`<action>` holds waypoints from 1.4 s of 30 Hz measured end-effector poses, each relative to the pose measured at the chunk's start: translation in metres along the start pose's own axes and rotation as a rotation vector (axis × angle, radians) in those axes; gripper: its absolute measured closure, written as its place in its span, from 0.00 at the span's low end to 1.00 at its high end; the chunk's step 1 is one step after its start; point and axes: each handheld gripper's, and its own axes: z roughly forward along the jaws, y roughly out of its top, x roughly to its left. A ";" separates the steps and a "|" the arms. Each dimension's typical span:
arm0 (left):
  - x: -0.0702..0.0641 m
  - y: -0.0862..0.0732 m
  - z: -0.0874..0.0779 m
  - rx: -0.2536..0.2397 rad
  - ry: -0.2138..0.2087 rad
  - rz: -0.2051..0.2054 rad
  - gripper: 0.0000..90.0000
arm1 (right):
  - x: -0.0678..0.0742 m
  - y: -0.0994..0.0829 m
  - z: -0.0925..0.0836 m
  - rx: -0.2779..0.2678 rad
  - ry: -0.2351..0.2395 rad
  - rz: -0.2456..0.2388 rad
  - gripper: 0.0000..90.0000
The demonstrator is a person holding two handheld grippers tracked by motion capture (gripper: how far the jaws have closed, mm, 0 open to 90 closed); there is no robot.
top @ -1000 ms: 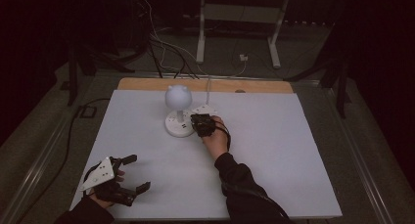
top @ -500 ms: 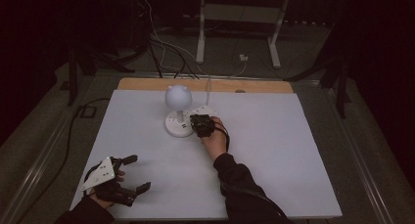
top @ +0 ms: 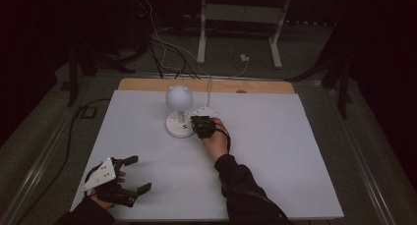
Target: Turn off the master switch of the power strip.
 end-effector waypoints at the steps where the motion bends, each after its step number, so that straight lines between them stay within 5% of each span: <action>1: 0.000 0.000 0.000 0.001 0.000 0.000 0.00 | 0.000 0.000 0.000 0.000 0.000 0.000 1.00; 17: 0.000 0.000 0.001 0.006 0.002 0.000 0.00 | -0.003 0.004 0.001 0.026 0.028 -0.053 1.00; 28: 0.000 0.000 0.001 0.006 0.001 -0.001 0.00 | 0.002 0.008 0.000 0.061 0.008 -0.131 1.00; 42: 0.000 0.000 0.001 0.009 0.000 -0.001 0.00 | 0.003 0.012 0.001 0.093 0.001 -0.133 1.00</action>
